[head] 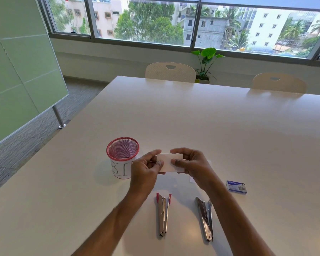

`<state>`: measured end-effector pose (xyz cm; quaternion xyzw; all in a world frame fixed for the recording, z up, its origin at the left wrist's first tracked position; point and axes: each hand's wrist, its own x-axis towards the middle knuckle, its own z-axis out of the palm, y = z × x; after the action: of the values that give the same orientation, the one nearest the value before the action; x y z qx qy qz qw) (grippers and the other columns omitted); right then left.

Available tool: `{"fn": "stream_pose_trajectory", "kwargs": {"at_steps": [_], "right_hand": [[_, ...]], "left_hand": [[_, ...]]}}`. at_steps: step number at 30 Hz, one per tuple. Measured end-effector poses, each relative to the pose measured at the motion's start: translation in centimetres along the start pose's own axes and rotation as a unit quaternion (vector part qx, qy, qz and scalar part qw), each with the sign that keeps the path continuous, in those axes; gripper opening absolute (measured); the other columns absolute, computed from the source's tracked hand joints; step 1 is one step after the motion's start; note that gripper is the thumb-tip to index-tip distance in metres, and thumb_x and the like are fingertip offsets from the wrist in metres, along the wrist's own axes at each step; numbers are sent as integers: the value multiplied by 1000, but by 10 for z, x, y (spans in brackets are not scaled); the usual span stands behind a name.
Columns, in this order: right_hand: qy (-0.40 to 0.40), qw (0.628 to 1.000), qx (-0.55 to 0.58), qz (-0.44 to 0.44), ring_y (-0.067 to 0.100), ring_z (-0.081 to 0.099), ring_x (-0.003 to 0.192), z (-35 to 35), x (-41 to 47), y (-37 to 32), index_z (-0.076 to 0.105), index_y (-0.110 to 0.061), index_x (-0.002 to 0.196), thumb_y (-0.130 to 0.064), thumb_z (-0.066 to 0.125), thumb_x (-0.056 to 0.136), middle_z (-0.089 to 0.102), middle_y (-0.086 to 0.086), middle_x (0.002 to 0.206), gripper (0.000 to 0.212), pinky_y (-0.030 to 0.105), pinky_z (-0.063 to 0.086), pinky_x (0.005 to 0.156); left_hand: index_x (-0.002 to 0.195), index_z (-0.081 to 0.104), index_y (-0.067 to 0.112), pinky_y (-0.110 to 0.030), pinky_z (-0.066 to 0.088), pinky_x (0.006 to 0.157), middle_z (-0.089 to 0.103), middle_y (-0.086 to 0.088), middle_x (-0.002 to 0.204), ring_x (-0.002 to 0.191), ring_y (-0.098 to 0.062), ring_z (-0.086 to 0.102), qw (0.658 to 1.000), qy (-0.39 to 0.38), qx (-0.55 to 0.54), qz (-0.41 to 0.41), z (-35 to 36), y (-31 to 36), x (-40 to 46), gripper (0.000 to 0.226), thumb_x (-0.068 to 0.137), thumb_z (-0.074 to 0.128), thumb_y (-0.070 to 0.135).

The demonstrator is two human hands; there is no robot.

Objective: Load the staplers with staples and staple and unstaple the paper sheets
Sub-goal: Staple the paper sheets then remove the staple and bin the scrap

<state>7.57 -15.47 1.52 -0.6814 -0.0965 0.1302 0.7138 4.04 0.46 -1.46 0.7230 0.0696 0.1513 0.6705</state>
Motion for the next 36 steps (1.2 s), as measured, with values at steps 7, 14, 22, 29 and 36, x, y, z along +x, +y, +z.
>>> {"fn": "stream_pose_trajectory", "kwargs": {"at_steps": [7, 14, 22, 29, 36], "right_hand": [[7, 1000, -22, -15, 17, 61, 67, 7, -1, 0, 73, -5, 85, -14, 66, 86, 68, 10, 76, 11, 22, 47, 56], [39, 998, -40, -12, 15, 58, 57, 14, -1, 0, 69, -7, 72, -5, 63, 88, 65, 6, 65, 17, 21, 46, 51], [42, 997, -61, -23, 22, 56, 63, 25, 0, 5, 69, -16, 62, -4, 65, 87, 62, 11, 67, 28, 33, 44, 59], [16, 994, -107, -31, 18, 57, 66, 17, 3, 6, 71, -13, 69, 0, 64, 86, 66, 8, 69, 22, 30, 45, 62], [39, 985, -164, -34, 15, 48, 54, -10, 8, 2, 68, -17, 60, -3, 69, 83, 59, 4, 57, 27, 26, 41, 57]], "left_hand": [[125, 61, 15, -18, 57, 71, 68, -4, 112, 96, -17, 65, 992, -25, 92, 88, 1, 0, -5, 42, 84, 68, 9], [123, 62, 13, -8, 53, 68, 66, 2, 107, 89, -8, 63, 984, -33, 119, 128, 2, 0, -7, 39, 85, 68, 9], [92, 71, 30, -15, 54, 63, 72, 7, 87, 82, -9, 67, 998, -44, 24, 30, -2, 6, -8, 11, 85, 68, 22], [79, 71, 23, -28, 57, 64, 71, 1, 80, 80, -17, 65, 999, 8, 37, -12, -4, 6, -7, 6, 83, 71, 19], [73, 74, 16, -37, 60, 67, 71, -4, 75, 79, -22, 66, 999, 25, 3, -25, -4, 6, -3, 8, 78, 75, 10]]}}
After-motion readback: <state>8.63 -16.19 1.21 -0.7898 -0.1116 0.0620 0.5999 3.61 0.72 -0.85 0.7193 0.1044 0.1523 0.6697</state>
